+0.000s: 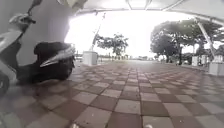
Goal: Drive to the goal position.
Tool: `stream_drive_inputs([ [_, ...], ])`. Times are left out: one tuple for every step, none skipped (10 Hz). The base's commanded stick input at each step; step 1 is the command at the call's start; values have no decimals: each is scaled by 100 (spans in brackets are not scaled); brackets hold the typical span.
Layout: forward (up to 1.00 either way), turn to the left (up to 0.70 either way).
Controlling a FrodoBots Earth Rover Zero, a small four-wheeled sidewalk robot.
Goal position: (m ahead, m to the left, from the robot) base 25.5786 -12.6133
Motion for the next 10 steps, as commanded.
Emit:
stream_drive_inputs([
  [70,0],
  [70,0],
  [70,0],
  [70,0],
  [70,0],
  [70,-9],
  [70,-35],
  [70,-35],
  [70,-35],
  [70,-35],
])
